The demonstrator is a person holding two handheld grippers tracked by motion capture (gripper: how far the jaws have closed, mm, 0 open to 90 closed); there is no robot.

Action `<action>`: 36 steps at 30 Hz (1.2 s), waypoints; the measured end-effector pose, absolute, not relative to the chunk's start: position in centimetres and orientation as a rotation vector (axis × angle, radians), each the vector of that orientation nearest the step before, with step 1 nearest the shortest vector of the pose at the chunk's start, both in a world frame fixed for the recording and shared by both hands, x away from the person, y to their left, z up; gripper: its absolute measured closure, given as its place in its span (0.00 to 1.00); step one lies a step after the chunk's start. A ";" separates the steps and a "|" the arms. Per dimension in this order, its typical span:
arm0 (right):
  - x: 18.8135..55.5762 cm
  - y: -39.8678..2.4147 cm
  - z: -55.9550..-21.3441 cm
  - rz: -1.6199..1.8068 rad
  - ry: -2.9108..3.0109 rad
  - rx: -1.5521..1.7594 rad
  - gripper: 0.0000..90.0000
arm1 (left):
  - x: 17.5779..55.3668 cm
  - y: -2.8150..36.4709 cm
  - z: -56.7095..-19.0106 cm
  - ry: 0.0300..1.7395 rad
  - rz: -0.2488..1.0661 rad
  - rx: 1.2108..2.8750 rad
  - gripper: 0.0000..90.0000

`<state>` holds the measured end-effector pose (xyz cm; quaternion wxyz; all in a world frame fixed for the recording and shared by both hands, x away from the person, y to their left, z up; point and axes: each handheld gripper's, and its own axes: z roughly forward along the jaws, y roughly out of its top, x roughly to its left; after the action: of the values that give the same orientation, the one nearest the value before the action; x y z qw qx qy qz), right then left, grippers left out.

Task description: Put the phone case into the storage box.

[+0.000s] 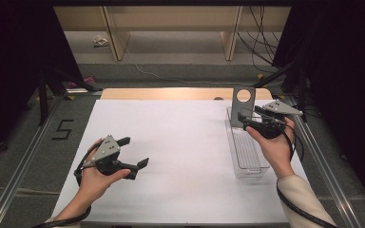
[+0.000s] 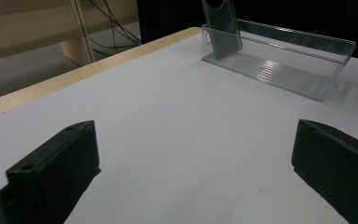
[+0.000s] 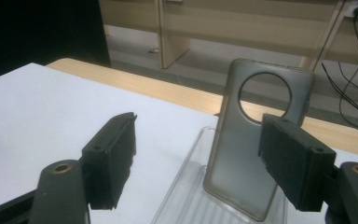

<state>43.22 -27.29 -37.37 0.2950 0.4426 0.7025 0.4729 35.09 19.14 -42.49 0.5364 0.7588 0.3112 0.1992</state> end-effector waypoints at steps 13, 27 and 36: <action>41.2 -26.2 -37.2 1.349 1.911 1.116 0.26 | 34.9 19.0 -42.4 0.736 0.470 1.811 0.00; 38.5 -26.4 -38.1 1.359 1.962 1.063 0.20 | 34.4 19.2 -42.4 0.736 0.464 1.807 0.00; 37.2 -27.1 -39.1 1.381 1.976 1.048 0.19 | 34.1 19.4 -42.5 0.735 0.459 1.810 0.00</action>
<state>37.16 -27.07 -39.07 0.2535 0.3857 0.7272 0.5081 34.11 19.39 -42.48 0.5374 0.7606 0.3091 0.1927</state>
